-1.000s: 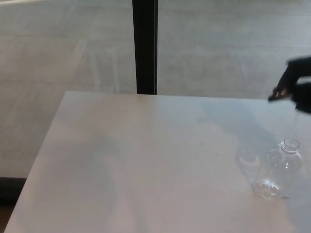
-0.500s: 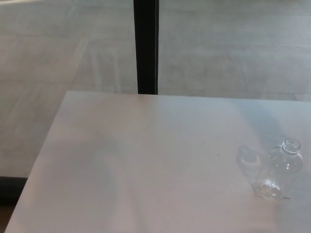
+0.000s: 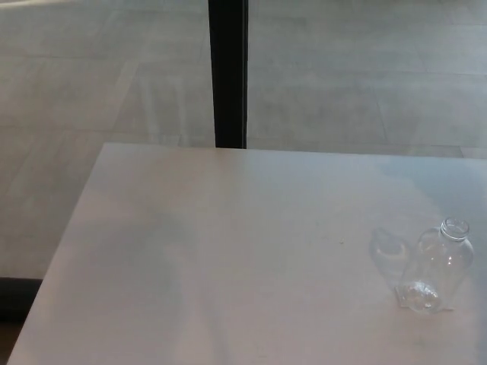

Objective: The robot uses its right hand to grab and lift the lid of the spray bottle kept in the middle of the desk and places the lid on the right side of the bottle

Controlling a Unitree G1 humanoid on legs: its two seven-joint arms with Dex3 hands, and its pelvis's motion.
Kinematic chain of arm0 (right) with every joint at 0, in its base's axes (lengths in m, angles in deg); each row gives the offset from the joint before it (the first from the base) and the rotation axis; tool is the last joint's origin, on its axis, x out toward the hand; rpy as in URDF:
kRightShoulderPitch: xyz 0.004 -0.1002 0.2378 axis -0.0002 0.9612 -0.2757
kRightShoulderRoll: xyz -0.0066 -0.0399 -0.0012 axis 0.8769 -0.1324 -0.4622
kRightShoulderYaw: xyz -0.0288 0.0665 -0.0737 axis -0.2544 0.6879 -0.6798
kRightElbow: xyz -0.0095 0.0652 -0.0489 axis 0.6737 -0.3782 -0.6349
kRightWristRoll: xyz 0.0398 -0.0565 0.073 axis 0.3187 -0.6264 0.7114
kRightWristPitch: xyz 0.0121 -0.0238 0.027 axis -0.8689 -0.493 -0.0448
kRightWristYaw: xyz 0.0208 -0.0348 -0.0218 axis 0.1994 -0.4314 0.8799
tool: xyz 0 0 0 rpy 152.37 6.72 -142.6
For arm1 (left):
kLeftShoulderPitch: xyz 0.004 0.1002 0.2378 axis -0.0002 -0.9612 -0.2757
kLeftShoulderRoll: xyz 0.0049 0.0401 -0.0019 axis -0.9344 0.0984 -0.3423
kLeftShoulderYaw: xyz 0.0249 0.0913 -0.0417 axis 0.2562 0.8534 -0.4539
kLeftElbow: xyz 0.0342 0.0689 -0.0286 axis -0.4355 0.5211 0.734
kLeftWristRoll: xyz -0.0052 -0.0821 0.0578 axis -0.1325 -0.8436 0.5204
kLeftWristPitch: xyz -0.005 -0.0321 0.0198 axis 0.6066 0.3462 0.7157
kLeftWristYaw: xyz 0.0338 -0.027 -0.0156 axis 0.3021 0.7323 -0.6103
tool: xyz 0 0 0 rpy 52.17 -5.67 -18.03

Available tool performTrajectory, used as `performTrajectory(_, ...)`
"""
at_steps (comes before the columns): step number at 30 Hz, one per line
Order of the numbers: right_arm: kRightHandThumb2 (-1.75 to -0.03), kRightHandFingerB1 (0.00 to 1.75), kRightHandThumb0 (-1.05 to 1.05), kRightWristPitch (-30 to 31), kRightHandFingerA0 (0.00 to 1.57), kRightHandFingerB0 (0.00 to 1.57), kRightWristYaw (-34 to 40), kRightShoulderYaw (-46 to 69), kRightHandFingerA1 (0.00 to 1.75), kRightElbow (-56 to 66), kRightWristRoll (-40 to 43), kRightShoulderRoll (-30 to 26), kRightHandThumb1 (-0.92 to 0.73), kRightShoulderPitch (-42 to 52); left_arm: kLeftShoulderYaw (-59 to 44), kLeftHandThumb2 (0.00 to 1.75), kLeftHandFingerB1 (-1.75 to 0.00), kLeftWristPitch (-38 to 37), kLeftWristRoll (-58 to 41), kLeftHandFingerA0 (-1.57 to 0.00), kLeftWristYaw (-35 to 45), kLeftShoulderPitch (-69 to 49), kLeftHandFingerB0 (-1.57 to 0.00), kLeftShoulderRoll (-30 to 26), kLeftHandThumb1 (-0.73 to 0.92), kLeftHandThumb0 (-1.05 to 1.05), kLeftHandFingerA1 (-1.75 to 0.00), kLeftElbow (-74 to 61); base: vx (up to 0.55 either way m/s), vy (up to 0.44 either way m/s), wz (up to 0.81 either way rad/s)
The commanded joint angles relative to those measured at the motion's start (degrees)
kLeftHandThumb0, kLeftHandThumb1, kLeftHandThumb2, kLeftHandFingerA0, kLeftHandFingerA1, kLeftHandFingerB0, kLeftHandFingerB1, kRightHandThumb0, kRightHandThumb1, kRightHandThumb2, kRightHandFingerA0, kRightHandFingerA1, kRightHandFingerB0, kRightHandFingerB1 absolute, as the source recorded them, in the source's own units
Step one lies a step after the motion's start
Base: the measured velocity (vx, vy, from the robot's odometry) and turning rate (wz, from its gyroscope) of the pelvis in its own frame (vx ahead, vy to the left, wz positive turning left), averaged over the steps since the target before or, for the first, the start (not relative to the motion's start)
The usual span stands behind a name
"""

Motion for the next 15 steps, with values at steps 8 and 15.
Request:
performTrajectory(8,-0.75,0.74,-0.32,-4.88,0.93,0.88,15.45,-10.66,1.56,-7.82,-10.78,7.01,-0.68,13.17,-0.34,0.66,-0.39,-1.65,-1.12,-0.55,0.57,-0.51,-0.38,-0.05,0.89,-0.78,-0.51,-0.21,0.0,0.0,0.0)
performTrajectory(15,-0.63,0.43,-0.44,-3.64,0.85,0.61,15.51,-15.43,1.27,-12.55,-11.68,8.29,-0.71,14.14,-0.35,0.66,-0.39,-1.58,-1.23,-0.54,0.93,0.07,-0.37,-0.09,0.87,-0.78,-0.52,0.02,0.0,0.0,0.0)
